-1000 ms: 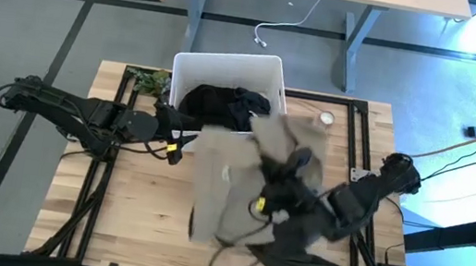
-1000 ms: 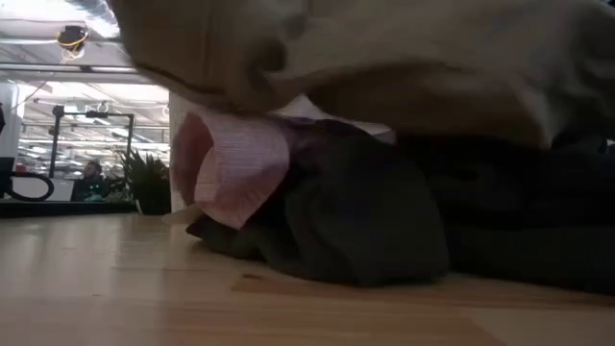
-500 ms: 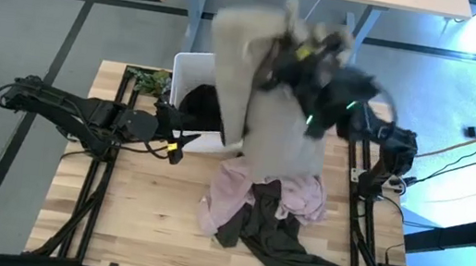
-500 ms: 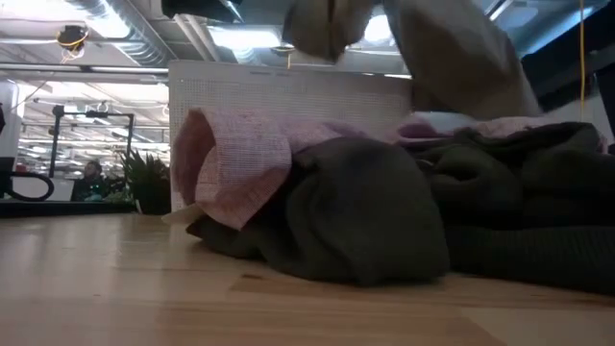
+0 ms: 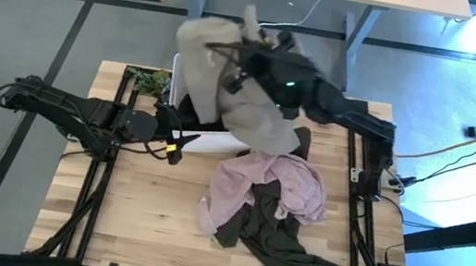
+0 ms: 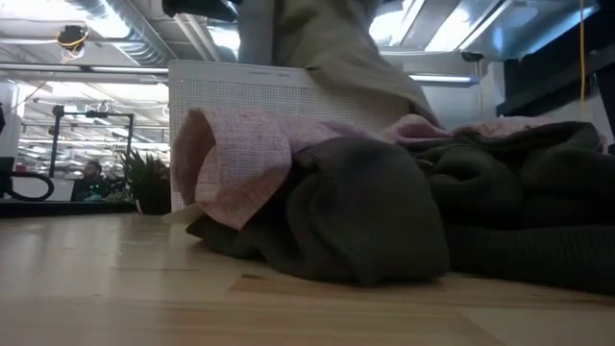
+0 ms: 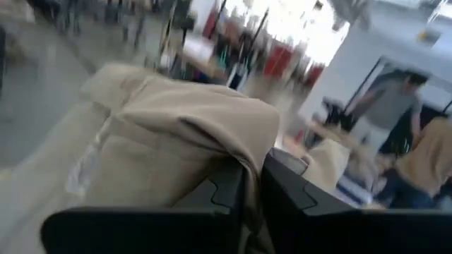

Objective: Sort clothes
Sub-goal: Put the brown pants into the white laundry bin

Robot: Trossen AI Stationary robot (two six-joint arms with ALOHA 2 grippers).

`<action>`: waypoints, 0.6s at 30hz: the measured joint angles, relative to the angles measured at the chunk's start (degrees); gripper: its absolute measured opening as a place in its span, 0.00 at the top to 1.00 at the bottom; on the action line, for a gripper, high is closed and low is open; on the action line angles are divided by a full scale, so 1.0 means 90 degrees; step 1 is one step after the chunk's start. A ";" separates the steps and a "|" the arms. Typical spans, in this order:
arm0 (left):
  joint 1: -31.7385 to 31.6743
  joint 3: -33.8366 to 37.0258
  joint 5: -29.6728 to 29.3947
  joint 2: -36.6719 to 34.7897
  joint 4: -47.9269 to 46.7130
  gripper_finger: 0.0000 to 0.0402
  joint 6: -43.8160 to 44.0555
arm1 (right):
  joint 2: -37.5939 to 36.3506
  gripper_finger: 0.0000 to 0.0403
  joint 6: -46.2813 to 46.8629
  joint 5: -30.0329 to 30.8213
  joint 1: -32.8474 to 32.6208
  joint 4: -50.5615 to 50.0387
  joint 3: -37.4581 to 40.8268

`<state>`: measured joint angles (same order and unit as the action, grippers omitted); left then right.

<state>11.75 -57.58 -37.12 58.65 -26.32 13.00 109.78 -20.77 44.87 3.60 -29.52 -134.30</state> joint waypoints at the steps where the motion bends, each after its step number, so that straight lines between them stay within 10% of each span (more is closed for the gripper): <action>1: 0.0000 0.0000 0.0000 0.0000 0.0001 0.42 0.0009 | 0.0093 0.84 0.0201 0.0036 0.0026 -0.0319 0.0000; 11: 0.0002 0.0000 0.0002 0.0000 -0.0013 0.42 0.0021 | 0.0083 0.54 0.0984 0.0218 -0.0215 -0.3240 -0.0005; 18: 0.0002 0.0000 0.0002 0.0000 -0.0025 0.42 0.0031 | -0.0394 0.44 0.2509 -0.1014 -0.0856 -0.5563 -0.0016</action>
<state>11.77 -57.58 -37.10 58.65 -26.55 13.28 106.24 1.81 35.74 -4.11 -79.59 -134.44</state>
